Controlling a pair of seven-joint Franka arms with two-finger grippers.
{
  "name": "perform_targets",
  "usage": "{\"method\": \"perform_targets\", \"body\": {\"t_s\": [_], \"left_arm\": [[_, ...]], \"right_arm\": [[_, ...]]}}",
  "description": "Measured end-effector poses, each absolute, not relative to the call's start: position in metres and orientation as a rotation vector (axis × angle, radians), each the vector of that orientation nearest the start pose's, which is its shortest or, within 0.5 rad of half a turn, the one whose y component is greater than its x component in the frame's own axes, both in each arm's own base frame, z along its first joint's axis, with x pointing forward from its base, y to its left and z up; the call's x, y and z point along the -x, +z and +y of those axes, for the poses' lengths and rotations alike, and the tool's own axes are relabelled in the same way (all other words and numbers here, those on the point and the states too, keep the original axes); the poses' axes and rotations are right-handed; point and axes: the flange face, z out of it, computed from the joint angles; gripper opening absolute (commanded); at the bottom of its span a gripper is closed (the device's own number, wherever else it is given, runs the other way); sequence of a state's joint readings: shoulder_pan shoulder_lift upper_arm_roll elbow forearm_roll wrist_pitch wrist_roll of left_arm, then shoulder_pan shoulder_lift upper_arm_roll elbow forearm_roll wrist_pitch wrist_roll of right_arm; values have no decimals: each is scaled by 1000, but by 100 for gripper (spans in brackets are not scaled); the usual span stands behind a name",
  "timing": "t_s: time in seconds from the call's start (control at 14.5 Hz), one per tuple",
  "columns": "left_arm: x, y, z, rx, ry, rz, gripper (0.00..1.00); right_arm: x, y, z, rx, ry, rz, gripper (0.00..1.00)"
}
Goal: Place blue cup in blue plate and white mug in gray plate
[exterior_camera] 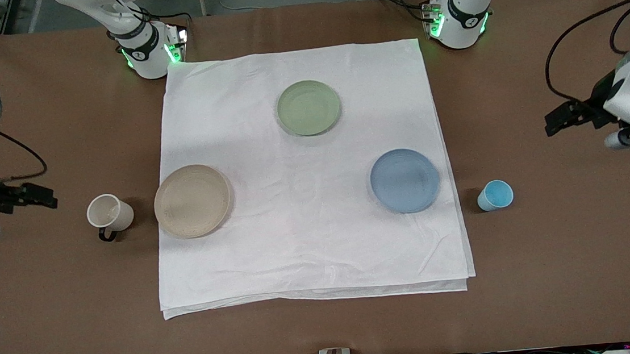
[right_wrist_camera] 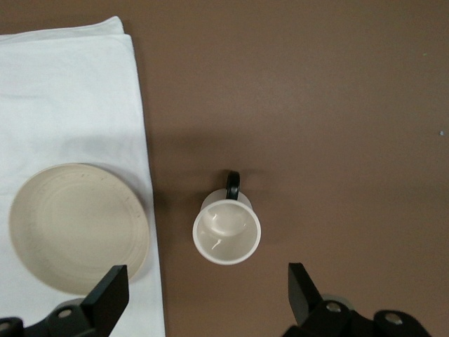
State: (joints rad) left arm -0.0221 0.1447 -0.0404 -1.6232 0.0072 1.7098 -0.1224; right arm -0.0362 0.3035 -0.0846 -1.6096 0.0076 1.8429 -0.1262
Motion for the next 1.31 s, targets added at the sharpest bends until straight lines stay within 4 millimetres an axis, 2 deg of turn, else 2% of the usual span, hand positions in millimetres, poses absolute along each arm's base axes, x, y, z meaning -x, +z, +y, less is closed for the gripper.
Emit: {"method": "perform_targets", "body": {"t_s": [0.21, 0.28, 0.41, 0.48, 0.55, 0.69, 0.76, 0.83, 1.1, 1.31], "left_arm": [[-628, 460, -34, 3131, 149, -97, 100], [-635, 437, -32, 3131, 162, -103, 100], [-643, 389, -30, 3133, 168, -109, 89], [-644, 364, -31, 3134, 176, -109, 85], [-644, 341, -31, 3133, 195, -109, 80], [-645, 305, -31, 3131, 228, -111, 75], [-646, 292, -30, 3130, 240, -113, 73], [-647, 282, -29, 3129, 251, -115, 70], [-648, 251, -24, 3128, 273, -130, 43], [-647, 236, -23, 3127, 289, -131, 3]], "right_arm": [[-660, 349, -89, 3131, 151, 65, 100], [-661, 319, -93, 3112, 144, 115, 100], [-652, 265, -98, 3093, 119, 189, 97], [-645, 245, -99, 3092, 112, 206, 88], [-638, 232, -98, 3088, 116, 221, 69], [-629, 221, -97, 3079, 142, 237, 9], [-628, 221, -97, 3076, 157, 240, 0], [-627, 221, -96, 3072, 175, 242, 0], [-628, 231, -93, 3069, 172, 239, 0], [-636, 254, -81, 3050, 240, 252, 0]]}}
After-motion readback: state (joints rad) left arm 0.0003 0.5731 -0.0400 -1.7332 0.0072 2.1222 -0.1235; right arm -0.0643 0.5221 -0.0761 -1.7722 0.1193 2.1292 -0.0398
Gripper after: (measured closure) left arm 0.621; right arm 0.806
